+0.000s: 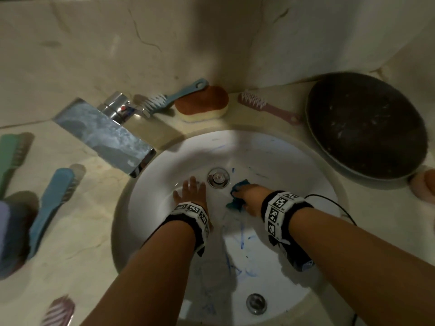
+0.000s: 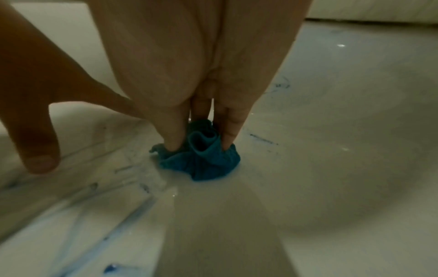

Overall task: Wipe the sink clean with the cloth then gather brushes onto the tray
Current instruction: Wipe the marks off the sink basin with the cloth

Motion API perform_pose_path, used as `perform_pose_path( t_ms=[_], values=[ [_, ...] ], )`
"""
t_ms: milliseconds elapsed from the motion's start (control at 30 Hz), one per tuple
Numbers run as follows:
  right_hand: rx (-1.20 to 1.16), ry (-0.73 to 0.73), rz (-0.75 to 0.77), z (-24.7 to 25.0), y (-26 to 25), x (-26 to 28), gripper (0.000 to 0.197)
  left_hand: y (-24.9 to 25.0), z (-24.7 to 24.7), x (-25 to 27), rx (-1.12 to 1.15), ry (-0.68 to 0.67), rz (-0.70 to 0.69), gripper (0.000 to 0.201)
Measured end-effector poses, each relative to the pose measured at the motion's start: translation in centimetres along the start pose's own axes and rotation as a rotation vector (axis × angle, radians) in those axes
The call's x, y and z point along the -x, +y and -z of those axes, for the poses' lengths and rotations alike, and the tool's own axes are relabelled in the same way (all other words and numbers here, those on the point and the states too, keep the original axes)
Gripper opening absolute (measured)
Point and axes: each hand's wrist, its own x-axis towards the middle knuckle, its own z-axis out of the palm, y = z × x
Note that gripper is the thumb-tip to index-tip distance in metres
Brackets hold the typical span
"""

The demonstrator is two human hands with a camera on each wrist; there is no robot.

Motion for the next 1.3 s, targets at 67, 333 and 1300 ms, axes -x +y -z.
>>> perform_pose_path(
  t_ms=[67, 333, 1300],
  values=[
    [0.027, 0.004, 0.028, -0.3, 0.1, -0.4, 0.053, -0.1, -0.2, 0.0, 0.020, -0.007, -0.005, 0.124],
    [-0.099, 0.111, -0.015, 1.7, 0.7, -2.0, 0.057, -0.6, -0.6, -0.2, 0.068, 0.005, -0.034, 0.131],
    [0.017, 0.191, -0.017, 2.4, 1.1, -3.4, 0.043, -0.8, -0.4, -0.8, 0.064, 0.015, -0.054, 0.137]
  ],
)
